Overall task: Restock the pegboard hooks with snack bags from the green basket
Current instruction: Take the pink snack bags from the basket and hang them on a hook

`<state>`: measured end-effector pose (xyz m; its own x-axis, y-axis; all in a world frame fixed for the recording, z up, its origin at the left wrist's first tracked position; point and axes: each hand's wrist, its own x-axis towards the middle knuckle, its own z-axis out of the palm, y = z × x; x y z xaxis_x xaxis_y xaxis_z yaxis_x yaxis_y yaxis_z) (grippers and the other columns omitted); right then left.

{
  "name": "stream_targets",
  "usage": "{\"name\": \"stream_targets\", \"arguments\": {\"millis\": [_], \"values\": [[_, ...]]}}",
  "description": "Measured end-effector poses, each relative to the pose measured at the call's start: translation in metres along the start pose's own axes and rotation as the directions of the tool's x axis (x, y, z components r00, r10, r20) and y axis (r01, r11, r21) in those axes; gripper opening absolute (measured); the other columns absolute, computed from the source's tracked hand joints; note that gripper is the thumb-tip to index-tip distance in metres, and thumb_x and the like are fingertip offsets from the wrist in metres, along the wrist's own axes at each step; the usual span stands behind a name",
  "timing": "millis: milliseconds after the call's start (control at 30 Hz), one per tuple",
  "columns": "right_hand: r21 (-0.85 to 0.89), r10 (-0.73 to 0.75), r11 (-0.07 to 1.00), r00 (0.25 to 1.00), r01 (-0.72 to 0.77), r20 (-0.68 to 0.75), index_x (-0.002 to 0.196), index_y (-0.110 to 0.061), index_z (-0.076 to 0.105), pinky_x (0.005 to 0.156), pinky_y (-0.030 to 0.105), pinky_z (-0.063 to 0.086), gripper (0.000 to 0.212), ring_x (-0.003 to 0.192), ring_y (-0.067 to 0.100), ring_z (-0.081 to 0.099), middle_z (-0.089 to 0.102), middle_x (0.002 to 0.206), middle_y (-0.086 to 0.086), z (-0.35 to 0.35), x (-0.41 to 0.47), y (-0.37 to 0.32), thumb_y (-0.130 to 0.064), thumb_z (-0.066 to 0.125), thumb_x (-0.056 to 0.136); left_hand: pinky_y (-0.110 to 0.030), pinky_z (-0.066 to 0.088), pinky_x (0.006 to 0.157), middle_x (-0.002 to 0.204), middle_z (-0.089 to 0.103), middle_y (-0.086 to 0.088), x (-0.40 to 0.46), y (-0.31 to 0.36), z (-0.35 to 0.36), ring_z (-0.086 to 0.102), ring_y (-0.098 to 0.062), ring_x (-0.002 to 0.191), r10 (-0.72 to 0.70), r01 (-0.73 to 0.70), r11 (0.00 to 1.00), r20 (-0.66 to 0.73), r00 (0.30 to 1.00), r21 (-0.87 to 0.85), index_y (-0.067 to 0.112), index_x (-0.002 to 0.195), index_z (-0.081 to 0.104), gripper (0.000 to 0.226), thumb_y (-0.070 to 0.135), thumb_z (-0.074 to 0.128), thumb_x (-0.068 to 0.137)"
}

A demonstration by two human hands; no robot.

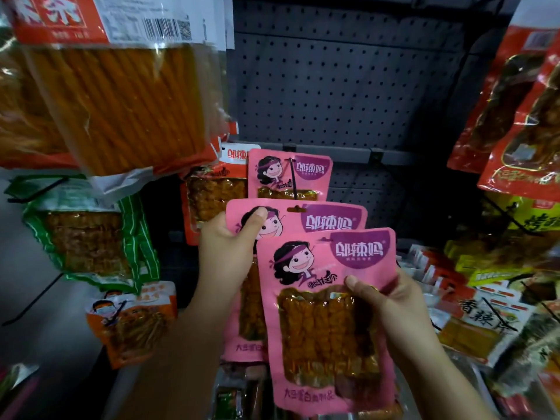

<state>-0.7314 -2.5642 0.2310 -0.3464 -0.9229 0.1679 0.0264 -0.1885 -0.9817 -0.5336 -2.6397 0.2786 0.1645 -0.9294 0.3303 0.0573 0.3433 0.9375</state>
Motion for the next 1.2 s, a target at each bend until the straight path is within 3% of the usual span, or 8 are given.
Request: {"name": "stream_targets", "arguments": {"millis": [167,300,467,567,733,867,1067,1200], "values": [[0.027,0.061,0.998,0.998,-0.061,-0.025,0.094,-0.019,0.07,0.062,0.02,0.056,0.024,0.084,0.021,0.074,0.076,0.092,0.005,-0.002,0.007,0.011,-0.004,0.073,0.075,-0.043,0.06,0.072,0.078,0.074,0.001,0.001,-0.009,0.005,0.072,-0.014,0.075,-0.044,0.044,0.999,0.019,0.999,0.019,0.024,0.073,0.07,0.01,0.026,0.068,0.083],[0.028,0.026,0.999,1.0,-0.026,-0.017,0.088,-0.027,0.073,0.062,0.018,0.055,0.027,0.083,0.018,0.074,0.077,0.091,0.003,0.0,0.01,0.012,-0.004,0.073,0.074,-0.038,0.059,0.069,0.075,0.073,0.002,0.001,-0.012,0.004,0.07,-0.013,0.073,0.036,-0.035,0.998,-0.02,0.999,0.061,0.026,0.073,0.068,0.01,0.026,0.068,0.083],[0.022,-0.009,1.0,0.999,0.009,0.038,0.093,-0.03,0.071,0.068,0.023,0.057,0.029,0.088,0.018,0.073,0.076,0.096,0.002,0.0,0.012,0.008,-0.019,0.076,0.067,-0.026,0.058,0.063,0.071,0.072,0.012,0.006,-0.01,-0.002,0.07,-0.009,0.071,0.095,-0.094,0.995,-0.028,0.995,0.035,0.038,0.068,0.068,0.021,0.025,0.067,0.084],[0.003,0.012,1.0,1.0,-0.012,0.014,0.097,-0.022,0.07,0.078,0.038,0.055,0.032,0.092,0.024,0.072,0.076,0.098,0.005,0.0,0.015,0.013,-0.018,0.077,0.067,-0.03,0.058,0.065,0.071,0.071,0.008,0.009,-0.014,0.001,0.07,-0.009,0.072,0.079,-0.078,0.996,-0.027,0.996,0.053,0.032,0.07,0.067,0.016,0.024,0.067,0.084],[0.033,0.068,0.997,0.998,-0.068,-0.002,0.096,-0.022,0.07,0.073,0.033,0.057,0.032,0.091,0.025,0.073,0.076,0.097,0.006,0.0,0.02,0.021,-0.021,0.077,0.065,-0.033,0.059,0.068,0.075,0.072,0.003,0.013,-0.024,0.007,0.07,-0.012,0.073,0.032,-0.032,0.999,-0.009,0.999,0.043,0.028,0.073,0.067,0.013,0.023,0.068,0.084],[0.022,0.083,0.996,0.996,-0.083,-0.023,0.092,-0.025,0.071,0.075,0.035,0.055,0.022,0.089,0.022,0.073,0.076,0.096,0.004,0.002,0.029,0.02,-0.019,0.076,0.071,-0.032,0.06,0.069,0.078,0.073,0.004,0.022,-0.031,0.009,0.07,-0.01,0.076,0.071,-0.073,0.996,0.03,0.997,0.056,0.031,0.076,0.068,0.01,0.025,0.068,0.084],[-0.022,0.142,0.989,0.981,-0.146,-0.131,0.097,-0.019,0.067,0.076,0.037,0.056,0.019,0.085,0.019,0.073,0.076,0.091,0.001,0.014,0.063,0.024,-0.013,0.073,0.08,-0.029,0.057,0.078,0.087,0.074,0.01,0.055,-0.038,0.008,0.07,-0.009,0.087,0.104,-0.12,0.991,0.203,0.974,0.064,0.033,0.086,0.068,0.02,0.014,0.073,0.079],[-0.033,0.178,0.982,0.968,-0.187,-0.177,0.091,-0.018,0.066,0.076,0.037,0.057,0.015,0.084,0.021,0.073,0.076,0.088,0.003,0.026,0.098,0.023,-0.009,0.072,0.081,-0.014,0.054,0.069,0.078,0.07,0.022,0.09,-0.042,0.022,0.067,0.005,0.079,0.078,-0.102,0.988,0.204,0.976,0.112,0.036,0.082,0.065,0.023,0.016,0.075,0.078]]}}
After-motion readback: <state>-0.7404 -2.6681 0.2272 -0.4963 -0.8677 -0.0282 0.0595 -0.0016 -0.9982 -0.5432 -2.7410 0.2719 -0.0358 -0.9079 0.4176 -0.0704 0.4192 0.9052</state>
